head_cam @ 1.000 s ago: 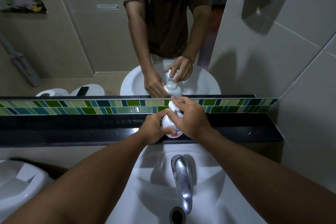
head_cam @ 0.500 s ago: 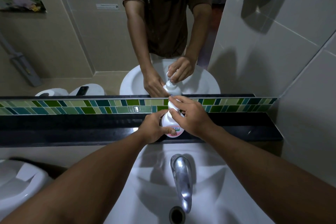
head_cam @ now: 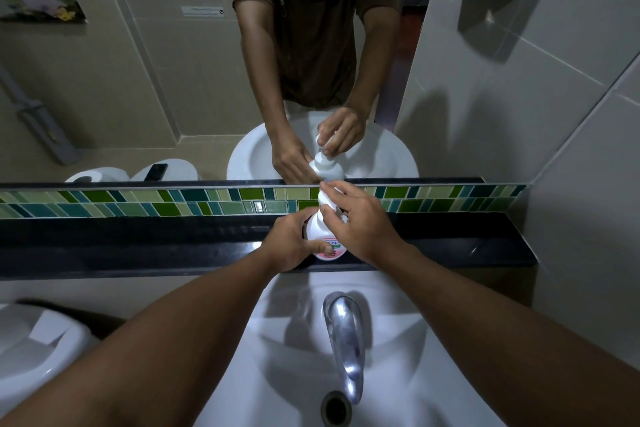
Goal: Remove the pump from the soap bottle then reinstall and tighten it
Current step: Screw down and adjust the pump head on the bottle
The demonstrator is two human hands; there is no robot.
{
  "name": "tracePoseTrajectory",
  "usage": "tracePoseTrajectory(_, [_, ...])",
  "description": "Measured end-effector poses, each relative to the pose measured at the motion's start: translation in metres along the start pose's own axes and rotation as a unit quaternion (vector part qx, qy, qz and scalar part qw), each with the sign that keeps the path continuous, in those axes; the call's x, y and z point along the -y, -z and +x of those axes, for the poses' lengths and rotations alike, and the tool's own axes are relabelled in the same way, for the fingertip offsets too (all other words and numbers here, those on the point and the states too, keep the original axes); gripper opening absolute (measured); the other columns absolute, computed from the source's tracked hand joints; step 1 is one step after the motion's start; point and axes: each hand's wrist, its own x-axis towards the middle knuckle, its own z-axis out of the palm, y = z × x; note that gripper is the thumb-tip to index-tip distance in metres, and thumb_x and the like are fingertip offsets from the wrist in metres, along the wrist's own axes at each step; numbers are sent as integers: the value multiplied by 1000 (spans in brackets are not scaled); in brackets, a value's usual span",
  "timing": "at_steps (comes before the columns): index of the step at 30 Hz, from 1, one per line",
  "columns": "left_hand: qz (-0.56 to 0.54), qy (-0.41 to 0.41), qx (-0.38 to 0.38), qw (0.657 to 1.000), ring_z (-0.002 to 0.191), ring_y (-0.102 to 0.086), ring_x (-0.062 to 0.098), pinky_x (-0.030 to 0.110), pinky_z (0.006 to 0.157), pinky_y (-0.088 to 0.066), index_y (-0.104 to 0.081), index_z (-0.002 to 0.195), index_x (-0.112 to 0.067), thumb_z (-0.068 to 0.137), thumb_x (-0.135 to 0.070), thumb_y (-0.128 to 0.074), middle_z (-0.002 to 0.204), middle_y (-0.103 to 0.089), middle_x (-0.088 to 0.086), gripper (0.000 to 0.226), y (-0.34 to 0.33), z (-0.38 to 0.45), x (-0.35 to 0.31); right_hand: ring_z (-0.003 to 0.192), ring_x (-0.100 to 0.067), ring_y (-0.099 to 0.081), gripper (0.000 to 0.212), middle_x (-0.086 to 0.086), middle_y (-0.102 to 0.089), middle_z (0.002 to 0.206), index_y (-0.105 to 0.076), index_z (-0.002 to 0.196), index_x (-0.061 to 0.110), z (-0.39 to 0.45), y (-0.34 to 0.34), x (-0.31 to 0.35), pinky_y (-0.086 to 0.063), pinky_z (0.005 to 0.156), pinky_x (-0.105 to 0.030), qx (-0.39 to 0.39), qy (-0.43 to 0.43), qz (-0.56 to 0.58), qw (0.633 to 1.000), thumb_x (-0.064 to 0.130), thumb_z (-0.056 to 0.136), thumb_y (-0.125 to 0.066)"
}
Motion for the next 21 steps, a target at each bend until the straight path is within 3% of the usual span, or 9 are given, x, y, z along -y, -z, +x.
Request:
tracePoseTrajectory(5, [2,5,3,1000,102,-72,11,34,96,-56,-68,121,-30,62,-29,-97,107,-77,-10,66,0,1,1,117,-27,-64,41,-12,-67,132,-65,131,1,-2,-4,2,-51,101,-42,-20,-6,3,1000,12,92,-65])
tracePoseTrajectory(8, [1,10,4,1000,102,-71,9,31,95,-55,-67,119,-32,62,-28,-97,107,-77,-12,64,0,0,-1,118,-25,-64,43,-10,-66,134,-65,133,3,-1,-3,1,-51,101,-43,-8,-9,7,1000,17,93,-63])
tracePoseTrajectory(11, [8,13,1,1000,99,-70,5,24,90,-53,-68,113,-35,63,-26,-97,104,-76,-13,59,0,0,-3,129,-16,-57,52,-4,-60,143,-61,138,7,-3,4,4,-44,109,-29,-4,-27,23,999,26,91,-70])
tracePoseTrajectory(13, [11,18,1,1000,100,-70,6,27,91,-54,-67,113,-33,63,-28,-97,104,-76,-12,58,0,0,-3,136,-7,-46,67,2,-52,147,-52,146,7,-10,9,4,-33,113,-18,-13,-44,32,998,32,88,-74])
tracePoseTrajectory(17, [27,23,0,999,105,-69,12,32,97,-53,-65,126,-27,64,-32,-96,113,-75,-8,70,-2,-1,-6,144,-21,-42,80,-11,-46,157,-42,152,4,-30,6,-14,-33,119,-37,48,-139,-7,989,38,86,-72])
tracePoseTrajectory(21, [40,26,-4,999,108,-66,15,32,99,-50,-62,131,-25,68,-32,-95,119,-72,-6,72,-2,-3,-11,148,-23,-35,70,-12,-39,161,-39,153,4,-41,-1,-21,-28,121,-34,106,-188,-11,977,28,95,-69])
